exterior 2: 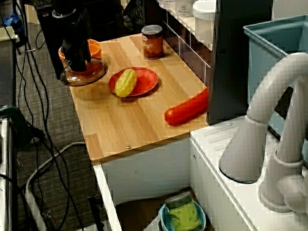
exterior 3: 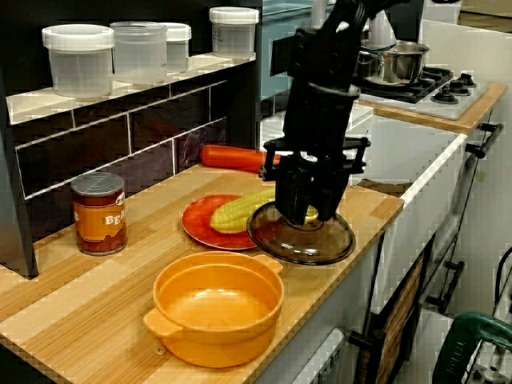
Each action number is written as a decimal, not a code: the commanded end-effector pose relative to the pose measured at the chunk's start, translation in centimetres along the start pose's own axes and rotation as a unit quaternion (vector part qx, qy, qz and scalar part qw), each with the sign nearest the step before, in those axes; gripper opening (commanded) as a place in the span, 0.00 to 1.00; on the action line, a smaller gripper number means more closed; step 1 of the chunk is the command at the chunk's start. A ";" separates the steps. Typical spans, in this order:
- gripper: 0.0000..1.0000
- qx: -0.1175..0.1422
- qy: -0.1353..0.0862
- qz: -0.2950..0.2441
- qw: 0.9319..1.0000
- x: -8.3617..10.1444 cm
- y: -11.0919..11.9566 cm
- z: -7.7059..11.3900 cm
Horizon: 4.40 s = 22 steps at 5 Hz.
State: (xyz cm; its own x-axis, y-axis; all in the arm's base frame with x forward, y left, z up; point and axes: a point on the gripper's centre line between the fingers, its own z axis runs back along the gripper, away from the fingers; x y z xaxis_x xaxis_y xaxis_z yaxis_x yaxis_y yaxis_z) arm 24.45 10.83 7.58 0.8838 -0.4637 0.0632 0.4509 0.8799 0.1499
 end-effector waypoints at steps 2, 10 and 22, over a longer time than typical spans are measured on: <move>0.00 0.025 -0.008 0.019 0.999 1.6 1.1 -1.2; 0.00 0.025 0.021 0.024 0.999 1.4 1.7 -2.3; 1.00 0.007 0.005 0.115 0.993 6.3 2.6 1.7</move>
State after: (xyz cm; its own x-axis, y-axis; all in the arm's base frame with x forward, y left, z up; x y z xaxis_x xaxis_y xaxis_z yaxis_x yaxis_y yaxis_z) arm 30.64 9.43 8.98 0.9665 -0.2515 0.0522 0.2436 0.9620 0.1236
